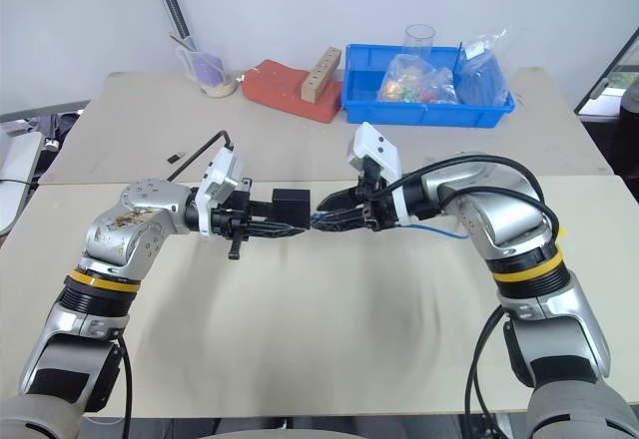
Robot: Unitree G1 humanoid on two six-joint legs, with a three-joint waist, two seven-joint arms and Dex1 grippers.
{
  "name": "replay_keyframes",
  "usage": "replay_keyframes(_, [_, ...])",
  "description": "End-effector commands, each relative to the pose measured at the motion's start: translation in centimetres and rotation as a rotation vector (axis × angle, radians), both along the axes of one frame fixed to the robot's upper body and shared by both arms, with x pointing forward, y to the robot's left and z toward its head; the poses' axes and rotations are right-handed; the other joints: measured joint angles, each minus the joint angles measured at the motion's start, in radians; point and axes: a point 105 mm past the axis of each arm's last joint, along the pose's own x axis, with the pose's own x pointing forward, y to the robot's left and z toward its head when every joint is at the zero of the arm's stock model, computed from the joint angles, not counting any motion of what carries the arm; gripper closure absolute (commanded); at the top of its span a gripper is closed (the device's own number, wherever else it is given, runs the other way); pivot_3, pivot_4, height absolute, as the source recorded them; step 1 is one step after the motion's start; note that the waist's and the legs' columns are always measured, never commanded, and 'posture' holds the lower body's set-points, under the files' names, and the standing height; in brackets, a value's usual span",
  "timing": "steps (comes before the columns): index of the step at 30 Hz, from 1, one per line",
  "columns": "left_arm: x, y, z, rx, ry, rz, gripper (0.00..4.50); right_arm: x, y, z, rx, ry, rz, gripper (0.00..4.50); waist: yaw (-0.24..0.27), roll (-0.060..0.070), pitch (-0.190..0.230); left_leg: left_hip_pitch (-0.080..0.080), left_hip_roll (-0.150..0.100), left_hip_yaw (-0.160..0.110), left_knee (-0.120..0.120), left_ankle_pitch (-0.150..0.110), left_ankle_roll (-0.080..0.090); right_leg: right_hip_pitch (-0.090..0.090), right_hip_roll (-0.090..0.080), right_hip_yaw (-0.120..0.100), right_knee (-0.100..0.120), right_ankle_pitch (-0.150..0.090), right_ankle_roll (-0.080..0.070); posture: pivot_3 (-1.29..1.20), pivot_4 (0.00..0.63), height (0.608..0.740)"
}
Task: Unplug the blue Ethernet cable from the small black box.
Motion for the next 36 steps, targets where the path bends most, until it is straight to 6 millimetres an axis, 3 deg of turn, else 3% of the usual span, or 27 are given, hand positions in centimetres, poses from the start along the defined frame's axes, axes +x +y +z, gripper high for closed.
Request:
replay_keyframes(1, [-0.27, -0.10, 1.15, -0.015, -0.043, -0.021, 3.92, -0.05, 0.01, 0.59, 0.007, -0.043, 0.016, 2.63, 0.000, 0.000, 0.000, 0.000, 0.000, 0.000, 0.000, 0.000, 0.000, 0.000, 0.000, 0.000, 0.000, 0.000, 0.000, 0.00, 0.150, 0.740])
replay_keyframes(36, [-0.50, -0.27, 0.79, -0.002, -0.039, -0.039, 3.92, -0.21, 0.09, 1.25, 0.023, -0.033, 0.050, 2.63, 0.000, 0.000, 0.000, 0.000, 0.000, 0.000, 0.000, 0.000, 0.000, 0.000, 0.000, 0.000, 0.000, 0.000, 0.000, 0.00, 0.150, 0.740])
